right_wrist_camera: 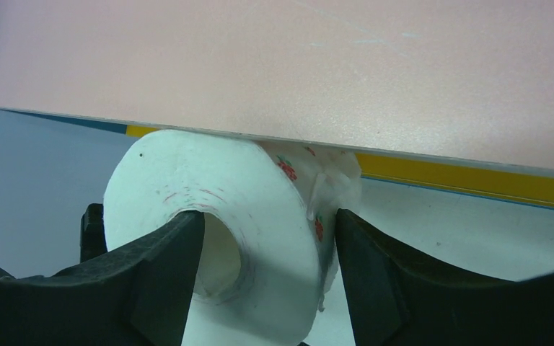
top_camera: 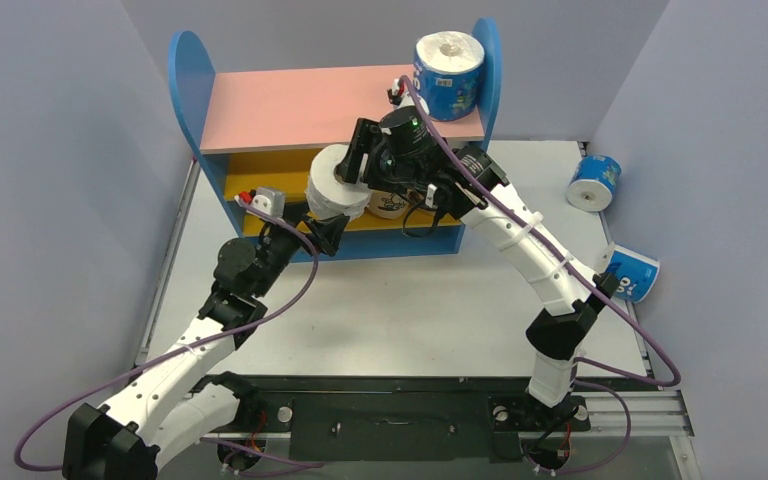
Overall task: Place and organize the paper towels onto the shelf
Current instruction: Pick up the paper towel from the center of the board, then place the paper towel on the shelf.
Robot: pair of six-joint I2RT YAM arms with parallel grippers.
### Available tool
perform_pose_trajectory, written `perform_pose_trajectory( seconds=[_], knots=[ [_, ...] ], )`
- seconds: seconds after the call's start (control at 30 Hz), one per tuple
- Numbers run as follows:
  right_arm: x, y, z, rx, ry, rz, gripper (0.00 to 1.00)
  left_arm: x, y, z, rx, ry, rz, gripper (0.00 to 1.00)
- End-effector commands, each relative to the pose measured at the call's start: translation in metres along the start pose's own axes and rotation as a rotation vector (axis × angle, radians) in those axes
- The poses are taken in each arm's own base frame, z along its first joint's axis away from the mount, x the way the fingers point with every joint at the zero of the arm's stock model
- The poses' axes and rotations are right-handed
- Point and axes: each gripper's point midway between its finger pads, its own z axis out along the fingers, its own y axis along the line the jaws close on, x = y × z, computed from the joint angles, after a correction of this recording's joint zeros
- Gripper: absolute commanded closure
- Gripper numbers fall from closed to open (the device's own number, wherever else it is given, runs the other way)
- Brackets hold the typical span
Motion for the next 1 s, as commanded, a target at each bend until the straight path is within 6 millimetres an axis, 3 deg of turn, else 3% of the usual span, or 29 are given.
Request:
perform_pose_trajectory(
  seconds=[0.0, 0.4, 0.73, 0.97],
  knots=[
    [-0.02, 0.014, -0.014, -0.072, -0.064, 0.035, 0.37, -0.041, -0.011, 0.009, 0.012, -0.124, -0.009, 0.04],
    [-0.009, 0.011, -0.019, -0.098, -0.044, 0.063, 0.38, -0.043, -0.022, 0.001, 0.044, -0.138, -0.045, 0.04],
    [-0.011, 0.014, -0.029, -0.116, -0.06, 0.08, 0.43, -0.039, -0.032, -0.003, 0.073, -0.136, -0.065, 0.04],
    [-0.012, 0.012, -0.033, -0.106, -0.07, 0.08, 0.55, -0.031, -0.033, -0.005, 0.076, -0.121, -0.067, 0.04]
  ],
)
